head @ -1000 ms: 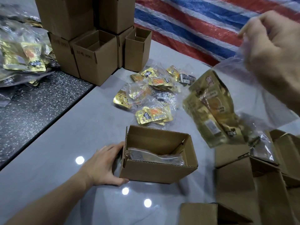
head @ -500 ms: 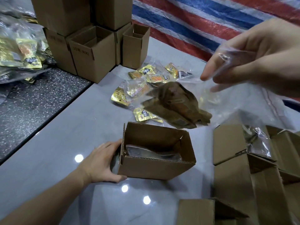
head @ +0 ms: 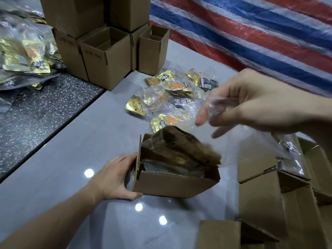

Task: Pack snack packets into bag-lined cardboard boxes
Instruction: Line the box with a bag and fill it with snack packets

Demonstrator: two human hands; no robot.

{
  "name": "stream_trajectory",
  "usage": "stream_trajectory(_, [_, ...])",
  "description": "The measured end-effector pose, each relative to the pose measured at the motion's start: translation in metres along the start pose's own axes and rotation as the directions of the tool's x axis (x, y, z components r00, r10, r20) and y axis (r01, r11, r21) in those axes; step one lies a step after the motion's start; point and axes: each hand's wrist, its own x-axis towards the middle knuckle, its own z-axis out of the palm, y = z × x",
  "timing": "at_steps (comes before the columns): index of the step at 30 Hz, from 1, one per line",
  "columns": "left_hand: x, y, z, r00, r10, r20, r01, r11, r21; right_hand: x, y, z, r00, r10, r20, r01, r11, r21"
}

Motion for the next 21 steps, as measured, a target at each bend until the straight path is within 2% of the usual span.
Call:
stream_trajectory(6, [0.000, 0.001, 0.000, 1.000, -0.002, 0.005, 0.002, 1.000, -0.011, 0.015, 0.019, 0.026, 0.985, 0.131, 0.113, -0.122, 0.989, -0.089])
stream_trajectory(14, [0.001, 0.001, 0.001, 1.000, -0.015, 0.003, 0.015, 1.000, -0.010, 0.031, 0.030, 0.078, 0.992, 0.108, 0.072, -0.102, 0.992, -0.076])
stream_trajectory(17, [0.001, 0.002, 0.001, 1.000, -0.021, 0.009, 0.021, 1.000, -0.003, 0.030, 0.037, 0.076, 0.991, 0.125, 0.049, -0.122, 0.990, -0.065])
stream_trajectory(21, [0.001, 0.002, 0.000, 1.000, -0.021, 0.010, 0.021, 1.000, 0.001, 0.024, 0.047, 0.056, 0.958, 0.248, 0.146, -0.213, 0.952, -0.222])
